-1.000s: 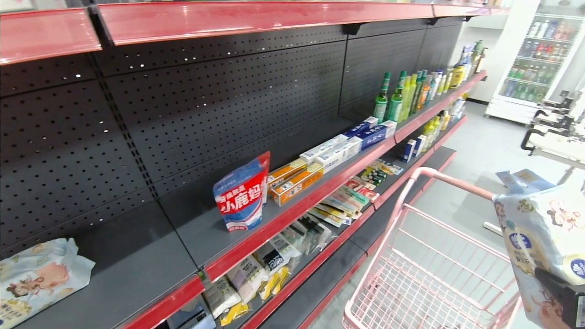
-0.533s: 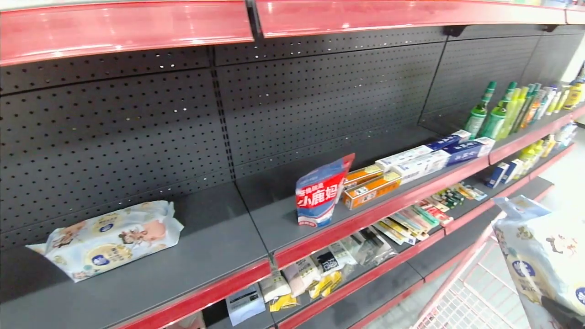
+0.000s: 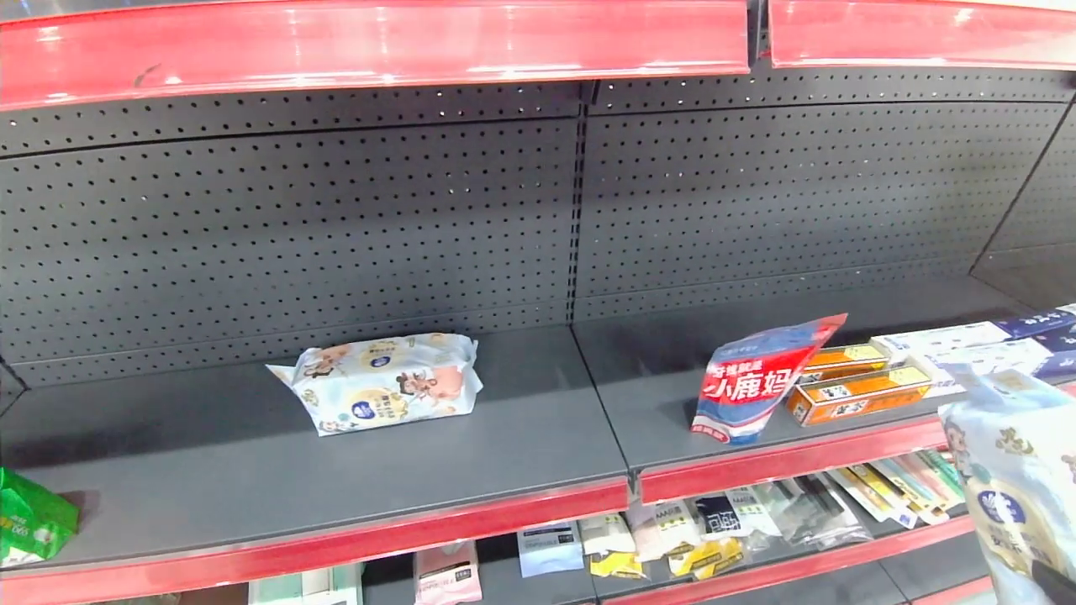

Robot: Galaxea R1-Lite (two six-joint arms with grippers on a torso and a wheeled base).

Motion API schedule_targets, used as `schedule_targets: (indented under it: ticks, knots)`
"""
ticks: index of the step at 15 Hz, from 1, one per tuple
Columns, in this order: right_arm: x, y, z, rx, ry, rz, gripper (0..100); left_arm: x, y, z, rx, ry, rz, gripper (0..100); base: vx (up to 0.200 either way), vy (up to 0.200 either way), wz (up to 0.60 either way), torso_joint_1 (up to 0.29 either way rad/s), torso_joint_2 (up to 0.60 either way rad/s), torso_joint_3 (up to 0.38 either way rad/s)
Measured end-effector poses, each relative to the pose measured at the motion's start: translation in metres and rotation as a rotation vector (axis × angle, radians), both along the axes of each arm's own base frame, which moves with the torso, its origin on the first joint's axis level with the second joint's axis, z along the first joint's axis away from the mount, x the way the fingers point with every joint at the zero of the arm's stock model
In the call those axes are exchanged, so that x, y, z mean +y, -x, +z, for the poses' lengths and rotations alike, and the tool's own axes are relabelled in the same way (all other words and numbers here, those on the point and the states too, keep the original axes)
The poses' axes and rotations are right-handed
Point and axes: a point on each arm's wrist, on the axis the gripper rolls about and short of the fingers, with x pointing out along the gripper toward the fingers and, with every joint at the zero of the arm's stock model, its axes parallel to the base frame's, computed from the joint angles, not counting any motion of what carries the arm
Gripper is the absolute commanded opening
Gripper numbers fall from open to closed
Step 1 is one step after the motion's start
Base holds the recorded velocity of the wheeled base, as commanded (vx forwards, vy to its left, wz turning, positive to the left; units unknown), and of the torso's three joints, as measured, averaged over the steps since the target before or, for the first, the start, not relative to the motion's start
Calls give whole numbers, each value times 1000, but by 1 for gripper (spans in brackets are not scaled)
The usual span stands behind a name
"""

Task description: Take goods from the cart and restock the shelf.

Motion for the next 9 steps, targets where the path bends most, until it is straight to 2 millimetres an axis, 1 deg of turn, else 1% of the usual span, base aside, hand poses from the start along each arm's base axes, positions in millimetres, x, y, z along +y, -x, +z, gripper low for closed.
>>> schedule_targets:
  ticks: [5,9]
  knots:
    - [-1,7,2,-48,22,8,0,0,0,0,1,0,0,100,0,0,0,0,0,0]
    - [-1,12,0,-57,43,14,0,0,0,0,1,0,-1,100,0,0,0,0,0,0]
